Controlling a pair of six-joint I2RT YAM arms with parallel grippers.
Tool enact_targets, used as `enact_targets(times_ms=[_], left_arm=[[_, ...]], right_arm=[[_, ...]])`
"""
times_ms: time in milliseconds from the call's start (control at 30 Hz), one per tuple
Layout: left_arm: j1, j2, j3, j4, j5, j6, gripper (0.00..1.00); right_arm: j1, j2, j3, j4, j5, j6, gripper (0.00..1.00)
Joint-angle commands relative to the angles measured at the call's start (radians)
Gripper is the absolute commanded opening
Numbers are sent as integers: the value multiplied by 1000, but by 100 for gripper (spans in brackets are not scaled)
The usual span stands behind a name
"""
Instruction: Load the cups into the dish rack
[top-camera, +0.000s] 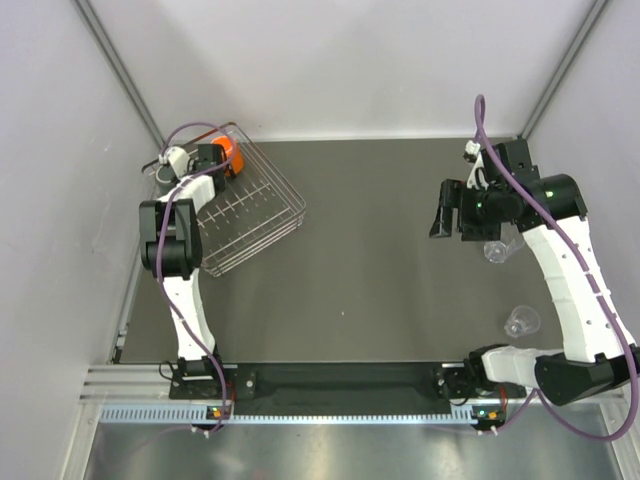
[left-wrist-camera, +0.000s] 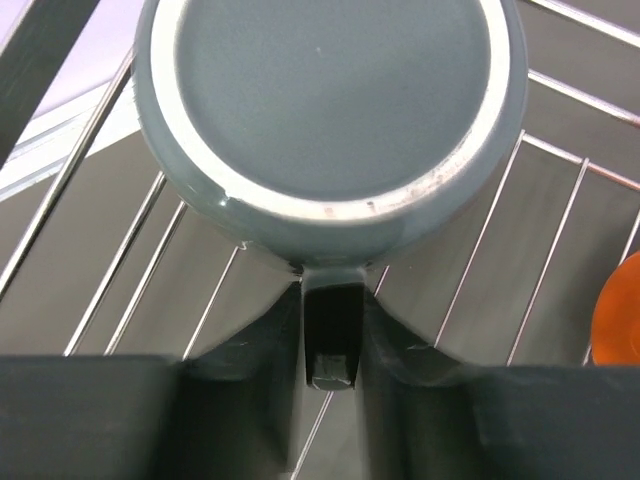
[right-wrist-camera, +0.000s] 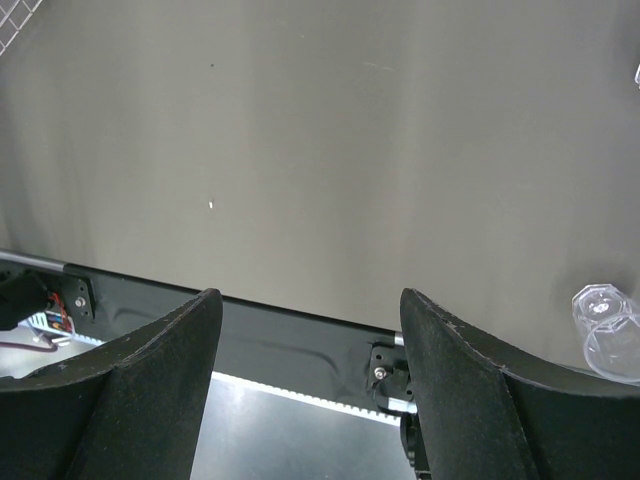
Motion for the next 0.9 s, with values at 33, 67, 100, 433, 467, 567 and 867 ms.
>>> enact_targets(times_ms=[33, 67, 100, 433, 467, 567, 867], left_arm=[[2, -27, 34, 16, -26, -31, 42], [2, -27, 32, 15, -22, -35, 46], [0, -32, 28, 14, -12, -37, 52], [-18, -96, 37, -28, 14, -31, 76], [-21, -105, 37, -41, 17, -38, 77], [-26, -148, 28, -44, 55, -52, 86], [-119, -340, -1, -140, 70, -91, 96]], right_arm=[[-5, 4, 52, -5, -4, -10, 72], [-5, 5, 50, -5, -5, -9, 72], [-5, 4, 50, -5, -4, -9, 72], [-6, 10, 79, -6, 4, -6, 72], [-6, 10, 88, -9, 4, -1, 72], [-6, 10, 101, -12, 7, 3, 72], [-6, -1, 156, -22, -5, 34, 72]])
